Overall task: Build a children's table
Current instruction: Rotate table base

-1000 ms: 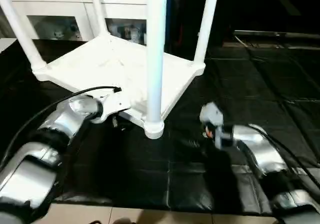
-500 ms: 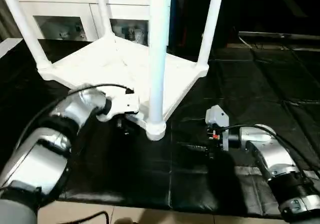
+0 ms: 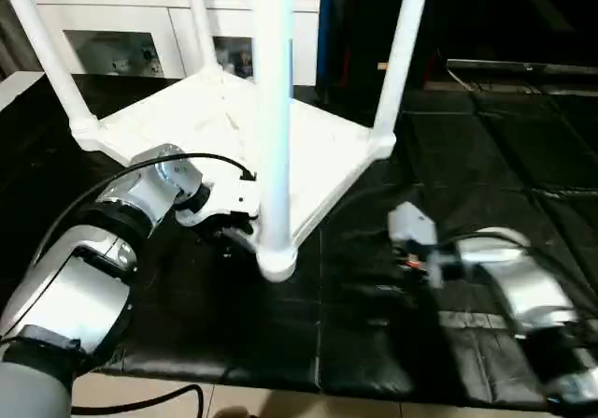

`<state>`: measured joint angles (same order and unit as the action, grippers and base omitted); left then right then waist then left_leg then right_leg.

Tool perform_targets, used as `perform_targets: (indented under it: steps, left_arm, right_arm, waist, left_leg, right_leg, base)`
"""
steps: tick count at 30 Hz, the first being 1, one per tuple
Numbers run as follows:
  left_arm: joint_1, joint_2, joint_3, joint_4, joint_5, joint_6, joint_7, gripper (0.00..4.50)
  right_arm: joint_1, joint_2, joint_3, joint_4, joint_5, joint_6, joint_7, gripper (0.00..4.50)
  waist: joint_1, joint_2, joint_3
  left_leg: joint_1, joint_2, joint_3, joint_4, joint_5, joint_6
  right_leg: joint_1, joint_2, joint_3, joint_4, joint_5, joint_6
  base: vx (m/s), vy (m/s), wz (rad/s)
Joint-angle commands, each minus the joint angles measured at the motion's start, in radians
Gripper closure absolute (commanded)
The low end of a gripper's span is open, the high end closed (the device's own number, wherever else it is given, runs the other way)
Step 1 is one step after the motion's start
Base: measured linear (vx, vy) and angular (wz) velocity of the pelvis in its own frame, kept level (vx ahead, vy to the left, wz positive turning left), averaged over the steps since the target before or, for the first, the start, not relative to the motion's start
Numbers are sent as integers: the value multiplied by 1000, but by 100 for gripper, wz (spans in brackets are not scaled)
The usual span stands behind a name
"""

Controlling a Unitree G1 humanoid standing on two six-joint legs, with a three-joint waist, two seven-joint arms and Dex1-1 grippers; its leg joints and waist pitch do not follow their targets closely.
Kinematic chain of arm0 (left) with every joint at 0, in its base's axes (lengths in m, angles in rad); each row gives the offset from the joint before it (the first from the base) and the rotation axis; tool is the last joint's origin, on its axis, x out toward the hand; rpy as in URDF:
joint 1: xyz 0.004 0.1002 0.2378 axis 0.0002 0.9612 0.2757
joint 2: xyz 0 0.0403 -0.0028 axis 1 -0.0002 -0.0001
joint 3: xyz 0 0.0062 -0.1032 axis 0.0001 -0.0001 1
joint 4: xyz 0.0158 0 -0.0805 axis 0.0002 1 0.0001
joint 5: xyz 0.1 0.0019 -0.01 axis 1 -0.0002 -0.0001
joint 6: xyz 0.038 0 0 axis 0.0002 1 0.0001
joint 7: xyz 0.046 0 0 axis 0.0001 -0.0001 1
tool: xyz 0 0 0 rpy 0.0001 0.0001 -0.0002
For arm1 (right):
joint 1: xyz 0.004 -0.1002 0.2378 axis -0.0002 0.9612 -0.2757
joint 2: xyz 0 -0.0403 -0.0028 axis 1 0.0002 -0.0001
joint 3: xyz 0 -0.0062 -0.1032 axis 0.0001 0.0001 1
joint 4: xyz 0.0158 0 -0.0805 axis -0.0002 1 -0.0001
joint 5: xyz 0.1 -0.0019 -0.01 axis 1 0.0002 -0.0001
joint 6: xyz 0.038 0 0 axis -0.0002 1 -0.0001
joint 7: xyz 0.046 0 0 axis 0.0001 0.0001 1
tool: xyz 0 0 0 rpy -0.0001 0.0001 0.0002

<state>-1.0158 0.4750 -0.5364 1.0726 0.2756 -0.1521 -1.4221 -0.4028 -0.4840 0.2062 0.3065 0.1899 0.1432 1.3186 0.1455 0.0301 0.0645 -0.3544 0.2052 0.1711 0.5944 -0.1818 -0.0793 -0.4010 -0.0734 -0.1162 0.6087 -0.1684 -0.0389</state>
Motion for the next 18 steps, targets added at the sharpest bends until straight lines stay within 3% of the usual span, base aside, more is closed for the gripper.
perform_targets:
  steps: [1,8,18]
  left_arm:
    - [3,-9,-17,25,25,8,21,231]
    - [-13,-29,2,73,59,0,158,296]
    - [-15,-42,13,86,58,65,184,347]
  right_arm:
    - [-1,-3,7,-35,17,11,18,0]
    - [20,-29,2,-135,90,81,81,0]
    - [13,-20,-4,-127,91,81,65,0]
  waist:
    - [11,8,-82]
    - [19,5,-83]
    - [21,5,-81]
  left_leg:
    - [0,25,-12,-60,-202,50]
    - [0,24,-13,-59,-193,56]
    - [0,21,-13,-60,-199,48]
  right_leg:
    - [67,-81,55,-87,-290,-160]
    - [68,-77,53,-88,-287,-140]
    - [66,-80,52,-94,-321,-133]
  base:
    - [0,0,0]
    - [0,0,0]
    - [0,0,0]
